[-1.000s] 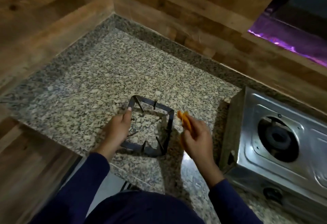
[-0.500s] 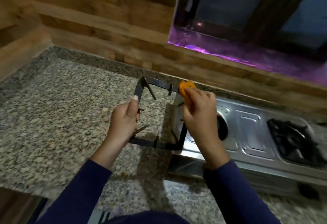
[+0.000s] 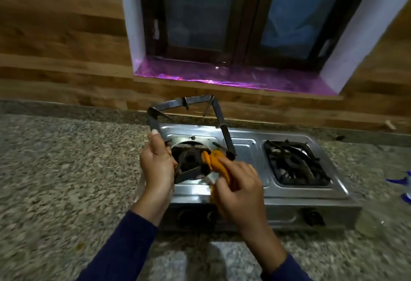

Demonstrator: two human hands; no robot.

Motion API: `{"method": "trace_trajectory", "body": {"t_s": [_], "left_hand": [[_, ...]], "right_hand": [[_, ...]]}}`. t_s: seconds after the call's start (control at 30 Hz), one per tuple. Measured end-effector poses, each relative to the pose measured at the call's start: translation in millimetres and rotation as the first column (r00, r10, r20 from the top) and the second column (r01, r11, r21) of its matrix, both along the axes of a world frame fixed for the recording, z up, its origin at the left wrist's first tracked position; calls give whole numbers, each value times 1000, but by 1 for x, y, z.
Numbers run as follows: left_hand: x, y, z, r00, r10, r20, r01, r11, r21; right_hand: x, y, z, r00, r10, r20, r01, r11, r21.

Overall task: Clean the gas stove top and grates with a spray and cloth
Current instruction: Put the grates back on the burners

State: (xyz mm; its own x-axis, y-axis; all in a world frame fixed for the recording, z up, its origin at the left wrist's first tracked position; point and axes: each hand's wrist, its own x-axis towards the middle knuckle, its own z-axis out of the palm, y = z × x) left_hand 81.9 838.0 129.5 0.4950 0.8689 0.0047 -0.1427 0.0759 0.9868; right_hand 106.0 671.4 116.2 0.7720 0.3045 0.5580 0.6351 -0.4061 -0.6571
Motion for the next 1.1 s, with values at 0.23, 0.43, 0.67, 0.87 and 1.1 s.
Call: {"method": "trace_trajectory", "body": {"t_s": [0.23, 0.43, 0.67, 0.87, 1.1], "left_hand": [[13, -58, 8, 998, 55, -9, -56, 984, -172], [13, -54, 9, 994, 99, -54, -107, 976, -188], [18, -67, 1, 997, 56, -55, -62, 991, -116], [13, -65, -4, 983, -123, -132, 149, 967, 208], [32, -68, -4, 954, -258, -154, 299, 860, 413]], "right_hand": [[-5, -27, 0, 937, 226, 267, -185, 968, -170], [3, -45, -12, 954, 81, 289, -115, 988, 103], [6, -38, -4, 921, 326, 213, -304, 944, -129], [31, -44, 51, 995, 29, 98, -53, 967, 251], [77, -21, 56, 989, 109, 102, -105, 994, -41]]}}
